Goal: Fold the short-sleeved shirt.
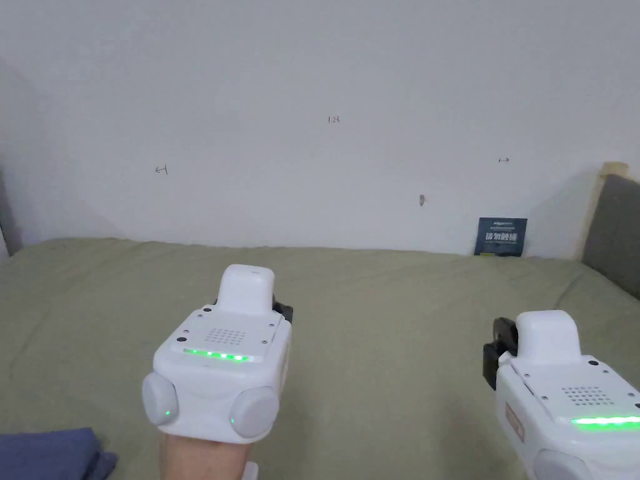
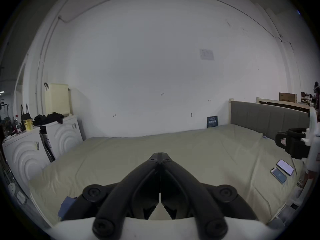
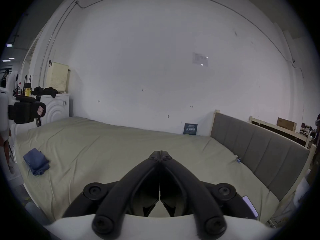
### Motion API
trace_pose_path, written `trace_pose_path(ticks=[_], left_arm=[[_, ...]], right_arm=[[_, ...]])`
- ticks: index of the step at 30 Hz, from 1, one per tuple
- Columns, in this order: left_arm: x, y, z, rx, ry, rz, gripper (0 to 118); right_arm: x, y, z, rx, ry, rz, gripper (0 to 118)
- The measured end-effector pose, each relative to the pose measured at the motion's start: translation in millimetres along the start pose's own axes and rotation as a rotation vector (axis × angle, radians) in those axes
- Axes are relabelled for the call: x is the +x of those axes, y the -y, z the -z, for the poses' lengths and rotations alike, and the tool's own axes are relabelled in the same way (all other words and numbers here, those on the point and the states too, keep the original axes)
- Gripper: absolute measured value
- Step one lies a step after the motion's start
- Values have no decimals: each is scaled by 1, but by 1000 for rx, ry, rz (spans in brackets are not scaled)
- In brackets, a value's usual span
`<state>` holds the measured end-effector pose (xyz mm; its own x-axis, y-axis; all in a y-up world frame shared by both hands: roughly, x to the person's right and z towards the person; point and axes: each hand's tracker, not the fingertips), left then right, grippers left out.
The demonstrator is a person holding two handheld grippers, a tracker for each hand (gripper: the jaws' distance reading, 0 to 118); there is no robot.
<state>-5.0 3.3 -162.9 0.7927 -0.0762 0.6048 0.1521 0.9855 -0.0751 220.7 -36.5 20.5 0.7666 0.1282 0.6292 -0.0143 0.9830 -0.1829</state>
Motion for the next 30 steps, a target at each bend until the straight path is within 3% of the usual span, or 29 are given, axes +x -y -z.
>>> trace_pose_path(ticks=[4, 23, 24, 25, 26, 27, 28, 30], left_arm=[[-13, 3, 1, -14, -26, -37, 0], [-26, 9, 12, 8, -48, -37, 2], [-26, 9, 12, 10, -50, -33, 15], [-26, 9, 12, 10, -51, -34, 43], [-27, 9, 13, 8, -49, -35, 85], [-27, 8, 14, -2, -48, -31, 118], [-27, 8, 17, -36, -49, -26, 118], [-29, 7, 12, 0, -58, -22, 118]], right_arm=[[3, -4, 0, 15, -10, 47, 0], [-4, -8, 9, 20, -29, 40, 1], [-5, -9, 7, 25, -26, 38, 5], [-4, -11, 6, 31, -25, 37, 18], [-3, -12, 5, 37, -16, 35, 45], [-3, -13, 5, 39, -12, 34, 95], [-2, -15, 5, 34, -14, 34, 118], [-1, -15, 3, 61, -47, 44, 118]])
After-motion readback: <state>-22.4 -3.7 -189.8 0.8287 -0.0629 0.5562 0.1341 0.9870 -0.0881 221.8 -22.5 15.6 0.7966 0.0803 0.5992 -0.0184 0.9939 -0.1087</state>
